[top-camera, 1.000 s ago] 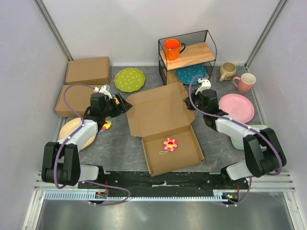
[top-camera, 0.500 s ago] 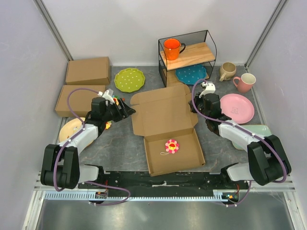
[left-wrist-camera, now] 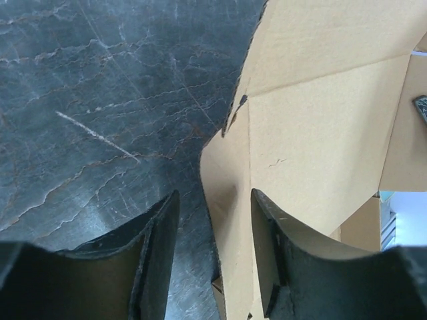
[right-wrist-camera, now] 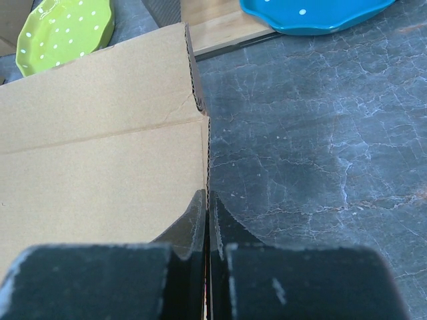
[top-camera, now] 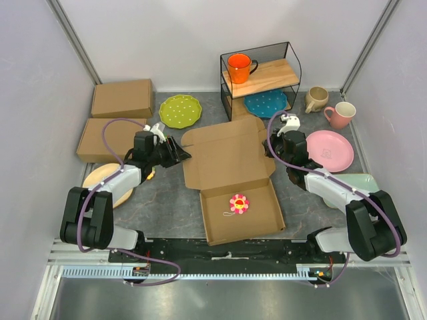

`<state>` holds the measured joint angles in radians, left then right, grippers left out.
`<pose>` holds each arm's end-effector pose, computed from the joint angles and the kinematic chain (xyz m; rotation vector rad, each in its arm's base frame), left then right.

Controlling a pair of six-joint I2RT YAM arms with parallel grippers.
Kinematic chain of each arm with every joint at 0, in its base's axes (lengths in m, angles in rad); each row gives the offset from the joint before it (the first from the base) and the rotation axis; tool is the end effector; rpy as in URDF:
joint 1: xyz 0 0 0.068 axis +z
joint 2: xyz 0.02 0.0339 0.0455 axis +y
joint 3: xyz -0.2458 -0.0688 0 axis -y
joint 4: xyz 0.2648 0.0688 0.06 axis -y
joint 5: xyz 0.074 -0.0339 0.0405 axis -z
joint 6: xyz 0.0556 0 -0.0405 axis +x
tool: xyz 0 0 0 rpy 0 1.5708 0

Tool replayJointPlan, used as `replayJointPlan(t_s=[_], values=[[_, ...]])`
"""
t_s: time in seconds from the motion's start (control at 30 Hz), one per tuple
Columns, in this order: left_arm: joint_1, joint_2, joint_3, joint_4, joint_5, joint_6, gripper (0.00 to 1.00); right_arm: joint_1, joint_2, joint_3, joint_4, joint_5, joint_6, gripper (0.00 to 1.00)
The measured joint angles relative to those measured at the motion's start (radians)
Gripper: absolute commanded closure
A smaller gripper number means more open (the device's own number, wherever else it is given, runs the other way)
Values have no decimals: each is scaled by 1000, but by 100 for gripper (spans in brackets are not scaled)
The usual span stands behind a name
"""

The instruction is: Fold the paper box

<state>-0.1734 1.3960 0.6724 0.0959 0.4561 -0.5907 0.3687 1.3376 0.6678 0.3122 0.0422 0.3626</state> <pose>0.3068 -0.0786 0.1524 -0.2068 2.2701 -0.9178 0.3081 0.1165 0.1899 0.0226 1.9539 0.4462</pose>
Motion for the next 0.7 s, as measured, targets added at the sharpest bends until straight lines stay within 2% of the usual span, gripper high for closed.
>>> replayJointPlan(t_s=[0.13, 0.47, 0.57, 0.6, 0.7], values=[[-10, 0, 15, -13, 0, 16, 62, 3, -2, 0, 0, 1, 0, 100], [-43, 3, 30, -61, 21, 56, 63, 7, -17, -2, -21, 11, 0, 100], [-52, 7, 34, -65, 23, 63, 72, 7, -20, -4, -24, 13, 0, 100], [-53, 8, 34, -65, 23, 65, 80, 7, -21, -4, -27, 14, 0, 100], [-61, 9, 35, -64, 26, 67, 93, 8, -21, -4, -33, 16, 1, 100]])
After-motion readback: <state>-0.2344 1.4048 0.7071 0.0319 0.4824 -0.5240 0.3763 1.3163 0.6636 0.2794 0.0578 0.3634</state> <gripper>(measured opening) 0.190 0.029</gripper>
